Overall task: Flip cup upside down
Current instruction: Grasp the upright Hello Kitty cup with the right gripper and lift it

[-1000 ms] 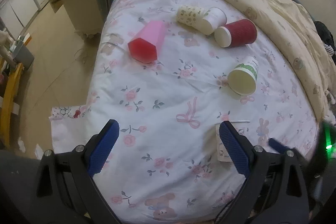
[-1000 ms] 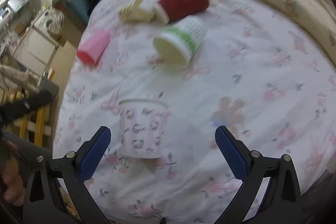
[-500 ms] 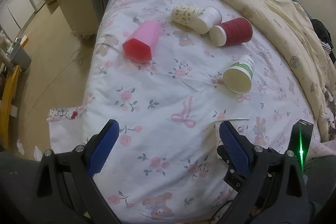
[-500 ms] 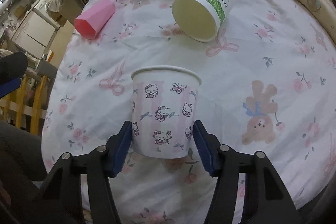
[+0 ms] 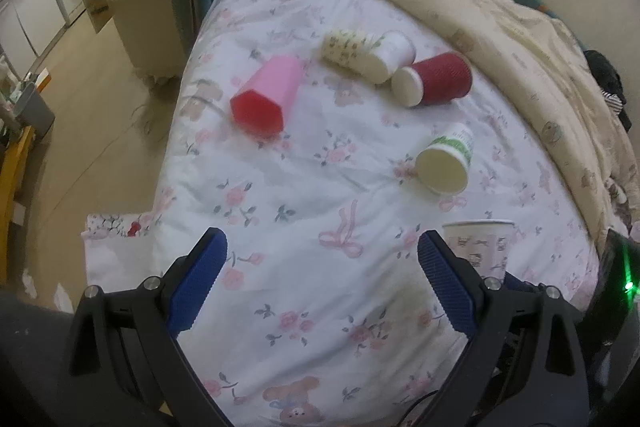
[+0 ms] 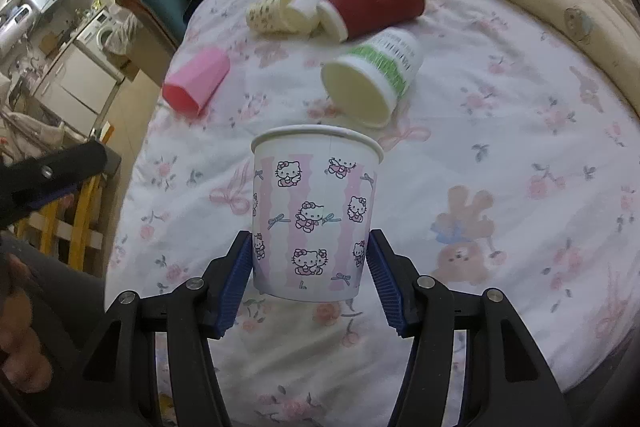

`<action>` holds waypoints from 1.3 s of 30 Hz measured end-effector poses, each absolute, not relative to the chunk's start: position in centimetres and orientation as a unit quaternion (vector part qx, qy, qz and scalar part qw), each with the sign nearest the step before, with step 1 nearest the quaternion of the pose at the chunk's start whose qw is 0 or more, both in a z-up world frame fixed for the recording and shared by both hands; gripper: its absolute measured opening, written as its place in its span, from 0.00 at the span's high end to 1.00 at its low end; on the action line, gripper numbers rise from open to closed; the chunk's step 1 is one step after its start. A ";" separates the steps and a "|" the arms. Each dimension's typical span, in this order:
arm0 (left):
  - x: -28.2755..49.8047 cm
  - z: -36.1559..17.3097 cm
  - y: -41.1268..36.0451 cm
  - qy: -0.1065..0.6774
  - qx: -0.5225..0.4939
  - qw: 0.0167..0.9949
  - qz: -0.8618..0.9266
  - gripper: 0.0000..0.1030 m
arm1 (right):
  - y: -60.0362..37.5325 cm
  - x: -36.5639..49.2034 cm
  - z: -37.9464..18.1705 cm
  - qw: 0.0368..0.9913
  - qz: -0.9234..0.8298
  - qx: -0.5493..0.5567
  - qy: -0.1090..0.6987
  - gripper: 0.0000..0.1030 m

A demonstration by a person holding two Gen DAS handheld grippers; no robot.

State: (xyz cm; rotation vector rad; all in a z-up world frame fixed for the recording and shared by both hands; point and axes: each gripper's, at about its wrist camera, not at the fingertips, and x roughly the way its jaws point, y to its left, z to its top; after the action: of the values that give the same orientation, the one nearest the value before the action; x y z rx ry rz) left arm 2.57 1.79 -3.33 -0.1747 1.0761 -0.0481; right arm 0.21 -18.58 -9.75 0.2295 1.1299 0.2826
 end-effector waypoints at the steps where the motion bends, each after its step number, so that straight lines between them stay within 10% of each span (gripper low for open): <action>1: 2.5 -3.1 1.6 0.504 -0.083 0.859 -0.027 0.08 | -18.8 0.2 -9.3 0.831 0.134 0.110 0.529 0.42; 39: 2.8 -3.9 -1.8 0.514 -0.076 0.849 -0.095 0.08 | -22.9 -0.3 -6.5 0.827 0.194 0.144 0.507 0.42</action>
State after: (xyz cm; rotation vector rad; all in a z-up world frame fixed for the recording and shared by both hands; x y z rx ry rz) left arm 2.78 -1.80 -3.88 -0.1598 1.0825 -0.2011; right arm -0.32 -22.95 -6.46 0.3057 1.0766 0.4116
